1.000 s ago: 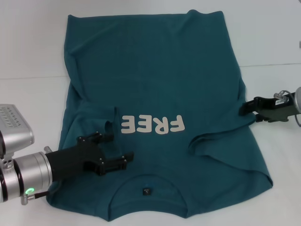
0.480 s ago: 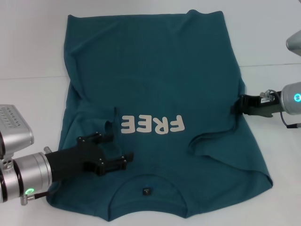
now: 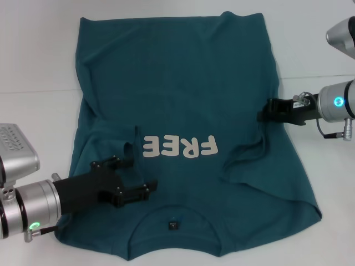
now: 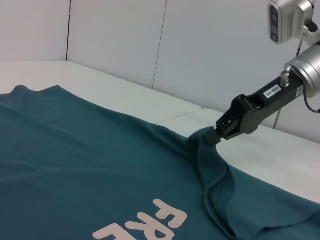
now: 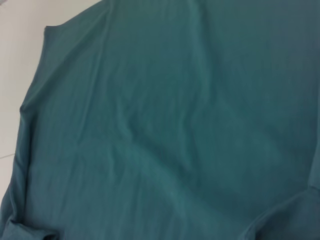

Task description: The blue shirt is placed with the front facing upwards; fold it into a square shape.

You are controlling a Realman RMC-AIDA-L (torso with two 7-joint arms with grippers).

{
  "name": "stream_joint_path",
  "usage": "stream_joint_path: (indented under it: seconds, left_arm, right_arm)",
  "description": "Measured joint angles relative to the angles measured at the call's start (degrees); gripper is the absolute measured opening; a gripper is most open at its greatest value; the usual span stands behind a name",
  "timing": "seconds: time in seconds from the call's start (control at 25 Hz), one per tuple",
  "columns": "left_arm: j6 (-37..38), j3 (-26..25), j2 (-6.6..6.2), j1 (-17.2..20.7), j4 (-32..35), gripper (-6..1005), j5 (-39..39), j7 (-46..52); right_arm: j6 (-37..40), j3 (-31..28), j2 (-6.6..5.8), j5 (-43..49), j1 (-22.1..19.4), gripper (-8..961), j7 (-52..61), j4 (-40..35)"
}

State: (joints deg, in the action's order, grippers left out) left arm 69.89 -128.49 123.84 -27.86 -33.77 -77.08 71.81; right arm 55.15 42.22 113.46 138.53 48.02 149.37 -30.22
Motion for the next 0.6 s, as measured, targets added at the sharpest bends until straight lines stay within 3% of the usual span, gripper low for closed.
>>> stream_joint_path:
  seconds: [0.6]
  left_arm:
    - [-0.1,0.0,0.00,0.0,0.0,869,0.0,0.0]
  right_arm:
    - [-5.2,-0.2,1.17,-3.3,1.0,23,1.1,0.6]
